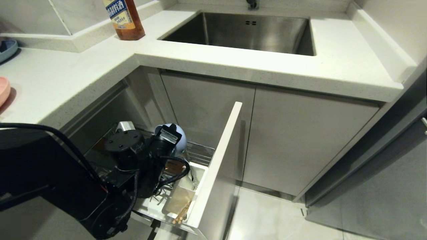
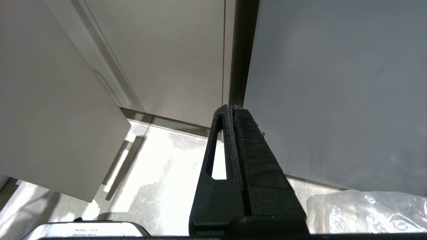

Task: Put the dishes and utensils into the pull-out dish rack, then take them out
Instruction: Pick up the bowl and place it in the cupboard

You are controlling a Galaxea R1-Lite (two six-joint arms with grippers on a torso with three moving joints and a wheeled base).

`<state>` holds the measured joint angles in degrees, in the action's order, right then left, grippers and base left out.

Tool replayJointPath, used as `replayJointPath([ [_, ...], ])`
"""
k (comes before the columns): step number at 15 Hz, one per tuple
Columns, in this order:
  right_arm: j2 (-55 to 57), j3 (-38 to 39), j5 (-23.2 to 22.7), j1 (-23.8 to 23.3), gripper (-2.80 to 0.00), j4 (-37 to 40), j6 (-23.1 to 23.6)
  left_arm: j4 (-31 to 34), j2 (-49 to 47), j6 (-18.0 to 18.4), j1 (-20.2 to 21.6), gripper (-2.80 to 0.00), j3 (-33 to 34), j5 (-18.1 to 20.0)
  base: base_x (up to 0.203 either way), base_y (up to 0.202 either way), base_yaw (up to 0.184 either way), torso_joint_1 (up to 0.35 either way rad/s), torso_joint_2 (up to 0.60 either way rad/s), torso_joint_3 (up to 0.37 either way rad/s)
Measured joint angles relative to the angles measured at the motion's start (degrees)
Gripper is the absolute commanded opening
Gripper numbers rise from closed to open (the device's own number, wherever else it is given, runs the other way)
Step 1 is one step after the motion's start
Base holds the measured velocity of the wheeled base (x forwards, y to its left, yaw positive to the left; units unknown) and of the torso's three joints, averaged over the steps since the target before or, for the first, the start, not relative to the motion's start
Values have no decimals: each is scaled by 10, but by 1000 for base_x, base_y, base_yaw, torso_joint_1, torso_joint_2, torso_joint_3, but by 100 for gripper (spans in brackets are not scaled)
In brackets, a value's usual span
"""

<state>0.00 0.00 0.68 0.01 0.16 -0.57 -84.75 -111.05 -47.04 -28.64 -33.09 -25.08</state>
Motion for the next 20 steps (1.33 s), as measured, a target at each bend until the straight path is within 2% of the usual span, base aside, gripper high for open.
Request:
replayJointPath([
  [3,0,0,0,0,-280,0,0,-24,-17,-2,5,-280,-1,5,0,0,0,0,0,0],
  [8,0,0,0,0,-280,0,0,-24,-38,-3,19,-280,-9,17,0,0,0,0,0,0],
  [13,0,0,0,0,-280,0,0,-24,-44,-16,40,-280,-22,47,0,0,0,0,0,0],
  [17,0,0,0,0,-280,0,0,-24,-52,-19,43,-280,-26,47,0,0,0,0,0,0],
  [20,0,0,0,0,-280,0,0,-26,-55,-40,43,-280,-23,46,0,0,0,0,0,0],
])
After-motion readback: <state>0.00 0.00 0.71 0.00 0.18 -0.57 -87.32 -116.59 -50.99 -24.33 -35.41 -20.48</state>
